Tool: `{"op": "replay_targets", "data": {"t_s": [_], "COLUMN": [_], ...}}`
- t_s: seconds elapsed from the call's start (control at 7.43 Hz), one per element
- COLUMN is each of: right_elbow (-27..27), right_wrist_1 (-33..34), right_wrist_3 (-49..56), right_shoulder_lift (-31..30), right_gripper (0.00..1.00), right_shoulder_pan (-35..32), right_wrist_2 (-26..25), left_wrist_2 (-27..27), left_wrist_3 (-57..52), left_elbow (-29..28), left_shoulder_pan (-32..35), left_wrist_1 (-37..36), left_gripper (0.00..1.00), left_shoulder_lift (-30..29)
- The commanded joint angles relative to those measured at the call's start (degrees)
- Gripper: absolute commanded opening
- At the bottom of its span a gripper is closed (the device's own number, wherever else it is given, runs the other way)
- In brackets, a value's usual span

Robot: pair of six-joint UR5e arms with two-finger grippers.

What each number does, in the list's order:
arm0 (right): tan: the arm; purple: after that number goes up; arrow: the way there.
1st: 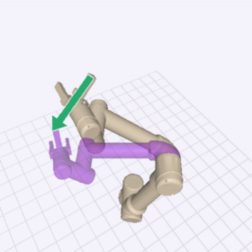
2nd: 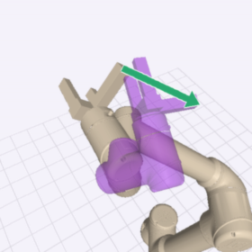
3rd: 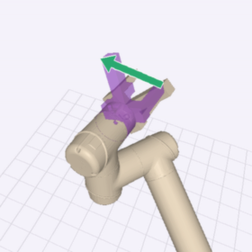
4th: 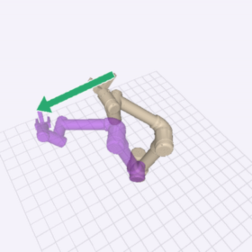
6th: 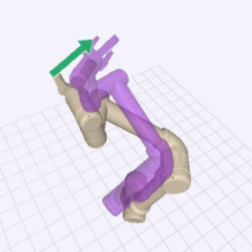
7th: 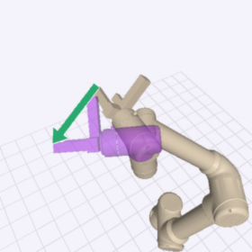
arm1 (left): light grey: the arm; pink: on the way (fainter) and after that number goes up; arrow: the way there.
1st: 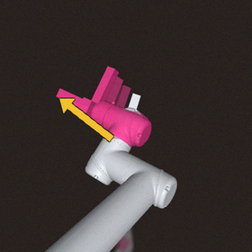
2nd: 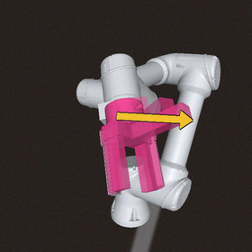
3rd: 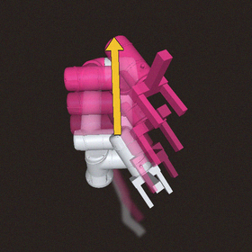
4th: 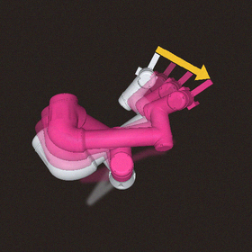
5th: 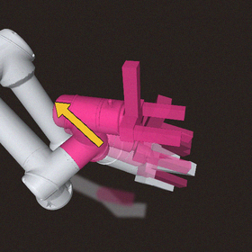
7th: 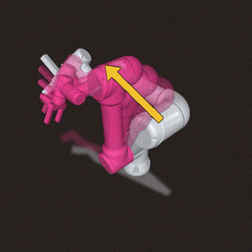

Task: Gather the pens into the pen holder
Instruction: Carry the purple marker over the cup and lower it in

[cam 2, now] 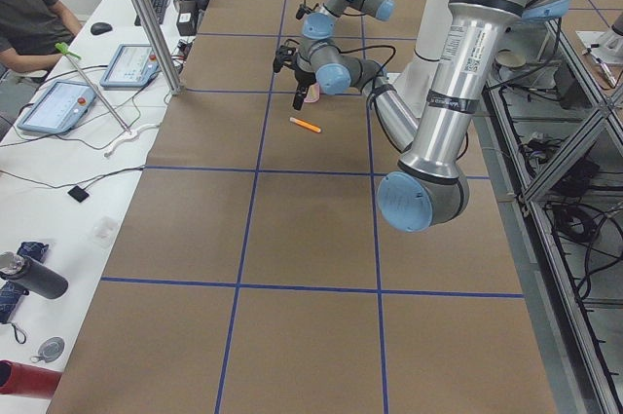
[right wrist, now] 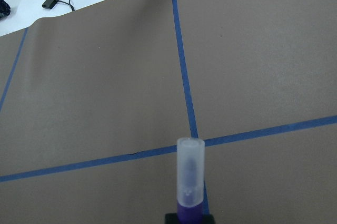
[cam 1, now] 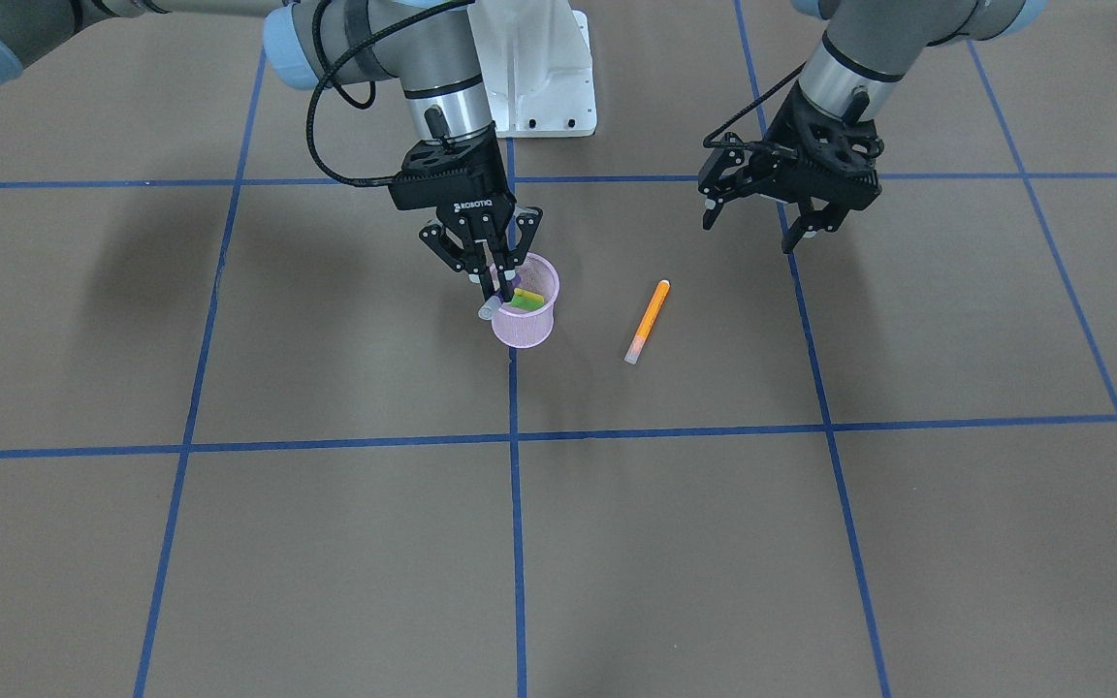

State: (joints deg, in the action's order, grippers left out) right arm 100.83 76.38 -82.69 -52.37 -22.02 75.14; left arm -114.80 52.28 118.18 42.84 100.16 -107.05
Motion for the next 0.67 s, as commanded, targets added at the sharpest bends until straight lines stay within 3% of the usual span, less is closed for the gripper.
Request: {"op": "replay_targets", "data": {"t_s": [0.0, 0.4, 0.54], "right_elbow": [-0.2, -0.1, 0.7], "right_wrist_1": [0.0, 0.1, -0.1], "right_wrist_3": [0.5, 0.4, 0.5], "right_shoulder_lift": [-0.1, -0.3, -0.2], "right_gripper": [0.36, 0.76, 0.76], "right_shoulder_pan": [0.9, 1.6, 1.4], "right_wrist_2": [-0.1, 0.0, 0.5], "left_wrist_2": [-0.1, -0.2, -0.2], "left_wrist_3": [0.0, 0.2, 0.2], "left_elbow": [-0.1, -1.8, -4.1], "left_shoulder_pan": [0.0, -0.5, -0.6], "left_wrist_1": [0.0, 0.0, 0.0], "left_gripper": [0.99, 0.99, 0.99], "left_shoulder_lift": [0.0, -0.4, -1.3]}}
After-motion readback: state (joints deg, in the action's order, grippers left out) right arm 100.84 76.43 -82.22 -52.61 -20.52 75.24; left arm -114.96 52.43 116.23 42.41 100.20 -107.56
